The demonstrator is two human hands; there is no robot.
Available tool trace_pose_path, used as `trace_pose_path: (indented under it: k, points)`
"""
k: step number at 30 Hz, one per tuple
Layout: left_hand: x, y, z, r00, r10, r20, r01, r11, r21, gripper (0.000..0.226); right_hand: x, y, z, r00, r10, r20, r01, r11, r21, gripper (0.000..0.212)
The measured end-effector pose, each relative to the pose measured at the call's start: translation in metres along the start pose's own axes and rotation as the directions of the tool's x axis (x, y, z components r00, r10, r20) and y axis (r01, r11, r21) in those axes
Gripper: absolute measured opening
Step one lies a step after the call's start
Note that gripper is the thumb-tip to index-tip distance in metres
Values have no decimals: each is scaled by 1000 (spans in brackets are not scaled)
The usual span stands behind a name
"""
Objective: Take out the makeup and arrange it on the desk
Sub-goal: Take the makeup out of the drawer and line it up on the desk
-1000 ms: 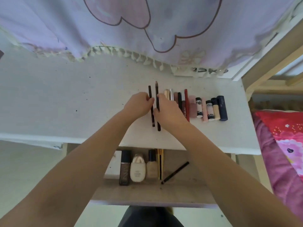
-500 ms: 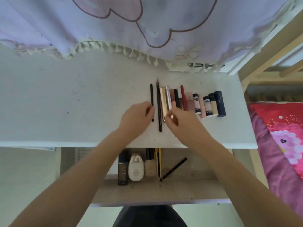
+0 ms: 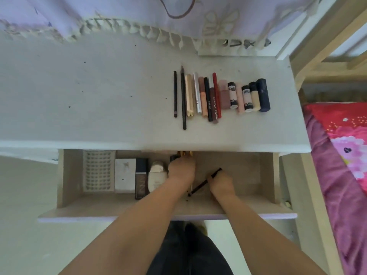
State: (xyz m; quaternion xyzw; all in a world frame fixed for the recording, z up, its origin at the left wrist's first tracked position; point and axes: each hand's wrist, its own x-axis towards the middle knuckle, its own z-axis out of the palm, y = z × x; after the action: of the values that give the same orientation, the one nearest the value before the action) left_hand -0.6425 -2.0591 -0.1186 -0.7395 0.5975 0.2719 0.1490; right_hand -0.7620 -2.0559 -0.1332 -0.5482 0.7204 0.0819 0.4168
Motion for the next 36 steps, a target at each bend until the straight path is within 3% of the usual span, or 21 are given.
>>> trace_pose_path:
  k: [2, 5, 6, 8, 11, 13, 17, 20, 23, 27, 33, 36]
  points:
    - [3, 6, -2, 1000, 9, -28, -7, 998, 62, 24, 2, 3, -5, 1000, 7, -18, -6, 1000, 23, 26]
    - [-3, 9, -2, 1000, -8, -11, 8, 1000, -13, 23, -1, 7, -18, 1000, 14, -1, -13, 979, 203, 18]
    - [-9, 8, -2, 1000, 4, -11, -4, 998, -58, 22, -8, 7, -24, 999, -38, -22, 42, 969, 243, 17]
    - [-29, 3, -7, 997, 65, -48, -72, 984, -165, 19, -28, 7, -40, 970, -235, -63, 242, 956, 163, 16]
    - [-72, -18, -28, 972, 194, -132, -228, 914, -337, 18, -66, -3, -69, 845, -535, -20, 534, 845, -26, 4]
    - [-93, -41, -55, 949, 213, -232, -292, 873, -392, 15, -83, -28, -94, 785, -619, -8, 619, 785, -18, 6]
    - [-89, -84, -123, 908, 91, -409, -292, 838, -462, 6, -81, -110, -132, 714, -686, -142, 699, 707, 105, 7]
    - [-55, -103, -164, 851, -75, -520, -268, 790, -552, 11, -59, -173, -142, 699, -689, -191, 709, 703, 55, 35]
    - [-13, -107, -182, 853, -225, -470, -150, 758, -634, 18, -31, -217, -135, 722, -671, -170, 677, 736, -28, 52]
    - [24, -94, -185, 891, -258, -373, 58, 880, -471, 27, 3, -241, -115, 759, -635, -141, 556, 746, -367, 49]
    - [36, -84, -171, 916, -57, -398, -20, 982, -186, 30, 21, -233, -104, 701, -703, -125, 513, 618, -596, 34]
    - [26, -80, -166, 906, -7, -423, -67, 985, -161, 33, 5, -226, -117, 699, -705, -117, 516, 611, -600, 27]
